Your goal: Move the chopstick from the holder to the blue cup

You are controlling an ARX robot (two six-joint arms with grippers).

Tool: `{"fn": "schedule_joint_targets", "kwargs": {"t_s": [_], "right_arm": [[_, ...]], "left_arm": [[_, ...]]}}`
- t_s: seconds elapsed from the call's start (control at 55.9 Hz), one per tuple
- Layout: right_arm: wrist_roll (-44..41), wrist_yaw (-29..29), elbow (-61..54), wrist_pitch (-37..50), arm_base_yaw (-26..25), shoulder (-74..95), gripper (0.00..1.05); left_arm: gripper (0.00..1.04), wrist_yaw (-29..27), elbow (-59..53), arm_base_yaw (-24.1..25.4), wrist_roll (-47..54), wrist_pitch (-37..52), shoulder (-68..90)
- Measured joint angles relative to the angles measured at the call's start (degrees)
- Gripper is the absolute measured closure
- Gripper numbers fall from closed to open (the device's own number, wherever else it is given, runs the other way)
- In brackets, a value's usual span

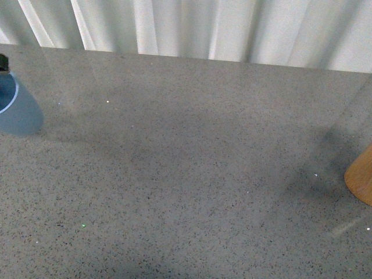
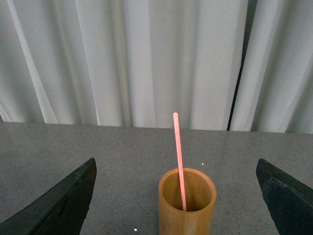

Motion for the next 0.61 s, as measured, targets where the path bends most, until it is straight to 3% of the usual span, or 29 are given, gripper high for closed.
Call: {"fn": "schedule_joint_targets", "kwargs": {"t_s": [0.107,0.429,0.608], "right_arm": [[0.00,0.00,0.00,0.00,0.00,0.00,0.10],[0.00,0.00,0.00,0.00,0.00,0.00,0.10],[0.00,0.00,0.00,0.00,0.00,0.00,0.10]], "left_arm": [[1.01,-0.92,0.24,-5.84,-1.20,-3.04,-2.25],[1.01,2.64,10.60,-31.28,-11.50,-13.05,4.63],[1.01,1.86,16.96,-37.64,-14.58,-16.22,11.30]]}}
